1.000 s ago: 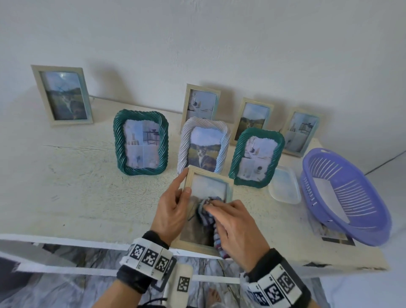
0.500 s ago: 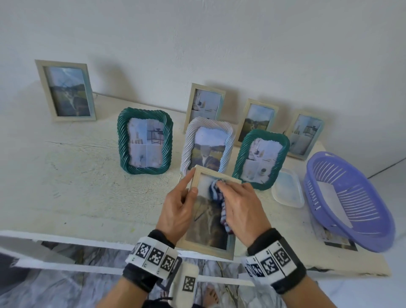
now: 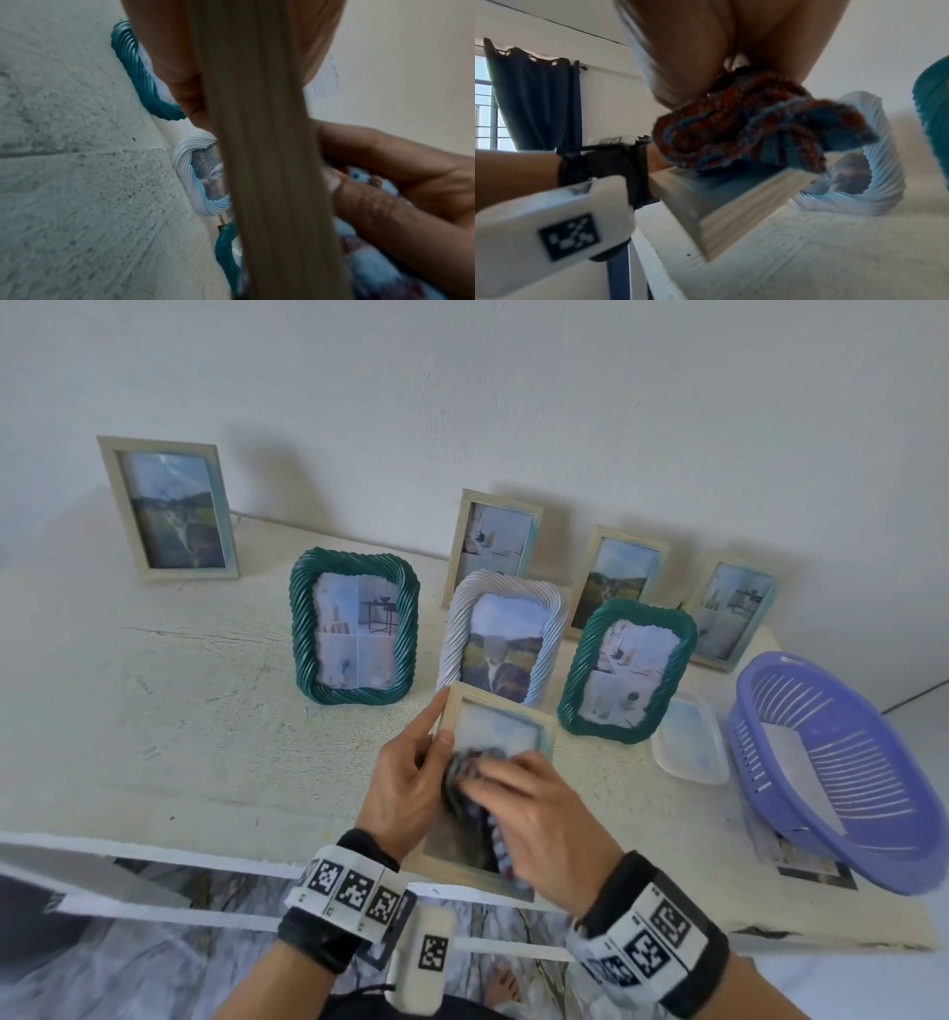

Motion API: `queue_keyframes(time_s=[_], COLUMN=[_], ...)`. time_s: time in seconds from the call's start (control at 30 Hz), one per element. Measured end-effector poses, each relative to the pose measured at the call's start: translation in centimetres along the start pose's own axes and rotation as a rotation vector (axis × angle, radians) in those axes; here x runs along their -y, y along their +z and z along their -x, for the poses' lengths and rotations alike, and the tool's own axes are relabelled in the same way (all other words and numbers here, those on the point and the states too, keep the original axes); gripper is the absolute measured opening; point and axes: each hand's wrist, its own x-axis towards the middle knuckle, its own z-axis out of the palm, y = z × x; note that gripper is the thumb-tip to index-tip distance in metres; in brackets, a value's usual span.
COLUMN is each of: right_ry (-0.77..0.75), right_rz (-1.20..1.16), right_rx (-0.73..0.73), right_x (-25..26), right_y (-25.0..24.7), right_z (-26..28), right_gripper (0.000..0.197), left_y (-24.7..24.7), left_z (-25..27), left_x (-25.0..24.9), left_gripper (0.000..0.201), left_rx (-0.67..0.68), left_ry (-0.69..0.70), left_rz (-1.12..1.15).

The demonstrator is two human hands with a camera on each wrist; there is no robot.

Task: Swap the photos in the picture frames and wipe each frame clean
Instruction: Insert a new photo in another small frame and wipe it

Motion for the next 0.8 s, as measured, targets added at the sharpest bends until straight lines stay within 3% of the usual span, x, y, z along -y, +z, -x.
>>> queue_keyframes(time_s=[0.1,0.2,0.27,0.37,0.47,0.6,0.67,0.8], right_ry=[-0.085,0.109,0.145,-0.017,-0.141,0.152,0.18,-0.078], right_rz=[-0.001,0.077,0.121,0.083,0.042,0.047,0.05,-0.021], right_rx=[0.074,0.055,0.028,0.003,0.08,0.032,-0.003,0.107], right_x=[-0.4,-2.1,-1.5,1.0,1.3,-3.0,-3.0,0.9], right_y=[-0.4,-0.8,-0.7,-0.8,-1.2,-1.4,-1.4,-0.8], right_z=[0.2,-1.2,-1.8,-0.8,0.9,-0.6,-1.1,0.7], right_gripper=[0.044,0.05,0.052,0.042,0.037,0.046,0.045,0.033], left_y=[0.1,0.9,1.1,0.5,0.4,1.3,1.4,0.9], left_z=[0.3,0.4,0.3,-0.1,-0.3,-0.1,-0.2,-0.5], left_x=[0.0,-0.3,-0.7,-0.8,-0.5,-0.7,-0.9,-1.0], left_gripper=[0.047,0.047,0.046,0.046,0.044,0.045,0.044,0.044], left_rx=[-0.033,-0.018,-0.014,-0.004,-0.067,-0.058,-0.046,-0.083], left_ry=[-0.023,-0.03,-0.044,-0.047,-0.053,-0.086,-0.097,-0.077], left_rz=[-0.014,0.028,0.053,0.077,0.038,0.071,0.105,0.03])
